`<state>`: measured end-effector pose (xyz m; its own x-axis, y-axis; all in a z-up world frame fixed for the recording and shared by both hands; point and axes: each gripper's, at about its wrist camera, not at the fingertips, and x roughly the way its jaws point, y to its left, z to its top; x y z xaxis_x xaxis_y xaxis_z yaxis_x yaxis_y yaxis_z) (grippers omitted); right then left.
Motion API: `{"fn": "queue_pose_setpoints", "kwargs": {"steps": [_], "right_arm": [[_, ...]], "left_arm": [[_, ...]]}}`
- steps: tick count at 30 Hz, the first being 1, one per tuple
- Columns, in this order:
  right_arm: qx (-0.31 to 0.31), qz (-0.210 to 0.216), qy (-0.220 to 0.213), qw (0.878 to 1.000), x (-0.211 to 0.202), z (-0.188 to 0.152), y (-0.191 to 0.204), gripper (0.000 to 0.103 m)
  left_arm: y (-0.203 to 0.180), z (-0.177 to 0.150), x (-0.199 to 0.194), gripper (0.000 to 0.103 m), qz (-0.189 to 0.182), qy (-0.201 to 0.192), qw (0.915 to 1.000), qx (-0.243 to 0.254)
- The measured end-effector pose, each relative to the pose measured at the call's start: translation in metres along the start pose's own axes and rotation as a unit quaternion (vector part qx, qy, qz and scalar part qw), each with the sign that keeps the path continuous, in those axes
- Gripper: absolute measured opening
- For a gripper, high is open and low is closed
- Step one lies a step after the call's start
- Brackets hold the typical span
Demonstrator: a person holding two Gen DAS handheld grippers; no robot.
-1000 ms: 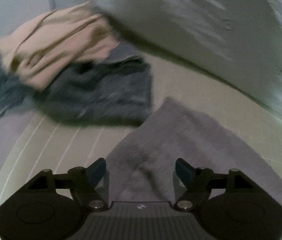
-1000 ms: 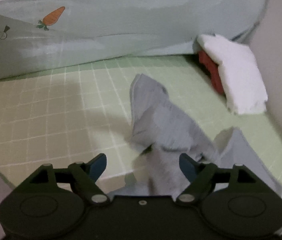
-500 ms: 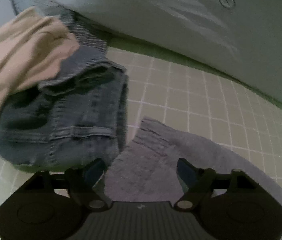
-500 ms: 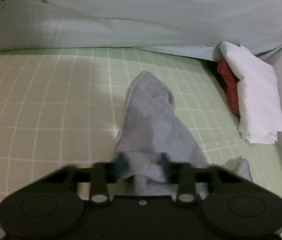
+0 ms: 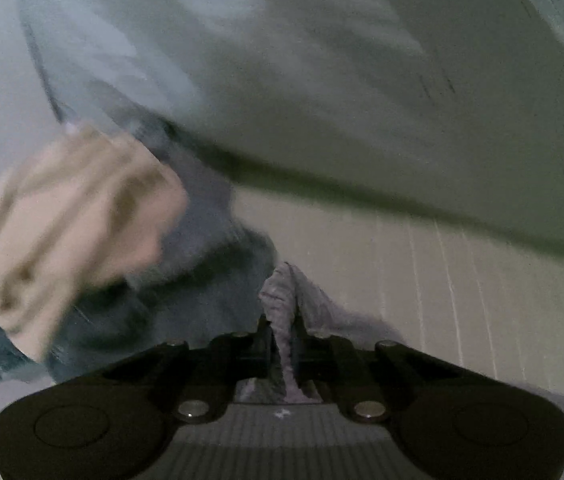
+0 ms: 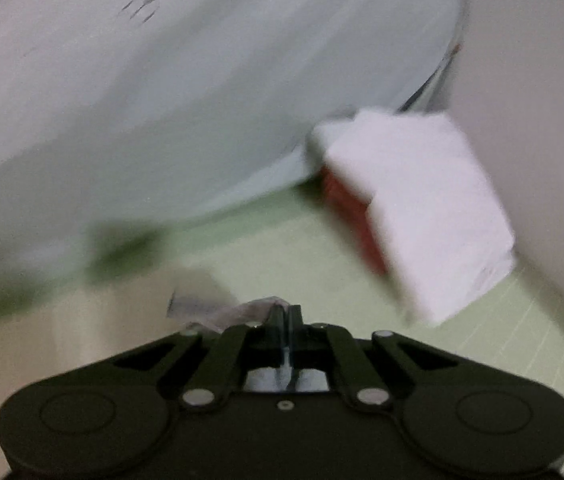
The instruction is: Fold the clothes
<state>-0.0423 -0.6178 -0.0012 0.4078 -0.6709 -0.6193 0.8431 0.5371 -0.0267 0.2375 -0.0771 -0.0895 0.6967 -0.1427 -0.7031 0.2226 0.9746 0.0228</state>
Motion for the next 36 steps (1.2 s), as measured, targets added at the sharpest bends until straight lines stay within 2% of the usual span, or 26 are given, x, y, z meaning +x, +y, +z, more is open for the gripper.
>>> {"fn": "queue_pose_setpoints", "kwargs": {"steps": [3,5,6,7,8,9,10,11,15,19,21,23,26,28,30,31,32,33,34,36], "right_arm": [[0.022,0.009,-0.019,1.000,0.030,0.037,0.003,0.002],[0.027,0.024,-0.030,0.999,0.049,0.056,0.012,0.002],[0.031,0.035,-0.033,0.998,0.057,0.062,0.018,0.007],[0.039,0.034,-0.035,0.998,0.063,0.064,0.024,0.028],[0.052,0.027,-0.030,0.998,0.065,0.062,0.026,0.043],[0.066,0.019,-0.024,0.997,0.067,0.058,0.027,0.061],[0.077,0.022,-0.010,0.997,0.067,0.047,0.027,0.063],[0.088,0.028,0.005,0.996,0.067,0.035,0.026,0.063],[0.062,0.025,0.068,0.995,0.054,-0.029,0.025,0.064],[0.055,0.030,0.112,0.992,0.025,-0.084,0.015,0.065],[0.060,0.037,0.124,0.990,0.011,-0.102,0.012,0.066],[0.066,0.043,0.136,0.988,-0.003,-0.118,0.009,0.069],[0.062,0.058,0.145,0.986,-0.022,-0.133,0.010,0.070],[0.052,0.066,0.147,0.986,-0.036,-0.141,0.013,0.070],[0.043,0.072,0.147,0.986,-0.048,-0.147,0.016,0.070],[0.041,0.075,0.145,0.986,-0.053,-0.148,0.016,0.070],[0.040,0.078,0.143,0.986,-0.059,-0.150,0.016,0.070],[0.038,0.081,0.141,0.986,-0.064,-0.151,0.016,0.070],[0.036,0.082,0.140,0.986,-0.069,-0.153,0.016,0.070],[0.031,0.083,0.137,0.987,-0.079,-0.155,0.015,0.070]], "left_arm": [[0.018,0.012,0.004,0.012,0.002,-0.033,0.9978,-0.056],[0.022,0.014,0.012,0.026,0.021,-0.031,0.9962,-0.078],[0.022,0.015,0.015,0.026,0.036,-0.027,0.9953,-0.085],[0.022,0.015,0.018,0.031,0.049,-0.024,0.9943,-0.092],[0.023,0.013,0.016,0.047,0.047,-0.027,0.9946,-0.089],[0.024,0.009,0.013,0.057,0.042,-0.026,0.9946,-0.091],[0.027,0.004,0.010,0.074,0.037,-0.024,0.9947,-0.093],[0.030,-0.001,0.007,0.079,0.033,-0.020,0.9948,-0.094],[0.048,-0.032,-0.008,0.079,0.042,0.024,0.9935,-0.103],[0.066,-0.068,-0.030,0.083,0.048,0.069,0.9896,-0.117],[0.074,-0.086,-0.041,0.084,0.050,0.086,0.9860,-0.133],[0.078,-0.102,-0.044,0.085,0.034,0.104,0.9833,-0.145],[0.076,-0.122,-0.049,0.084,0.030,0.111,0.9821,-0.149],[0.074,-0.127,-0.051,0.082,0.010,0.105,0.9825,-0.154],[0.069,-0.130,-0.053,0.073,-0.009,0.093,0.9834,-0.156],[0.065,-0.130,-0.053,0.056,-0.009,0.091,0.9842,-0.152],[0.062,-0.130,-0.052,0.030,-0.007,0.089,0.9850,-0.148],[0.060,-0.130,-0.051,0.013,0.000,0.093,0.9852,-0.144],[0.060,-0.130,-0.050,0.005,0.001,0.098,0.9845,-0.145],[0.063,-0.131,-0.055,0.004,0.012,0.097,0.9845,-0.146]]}}
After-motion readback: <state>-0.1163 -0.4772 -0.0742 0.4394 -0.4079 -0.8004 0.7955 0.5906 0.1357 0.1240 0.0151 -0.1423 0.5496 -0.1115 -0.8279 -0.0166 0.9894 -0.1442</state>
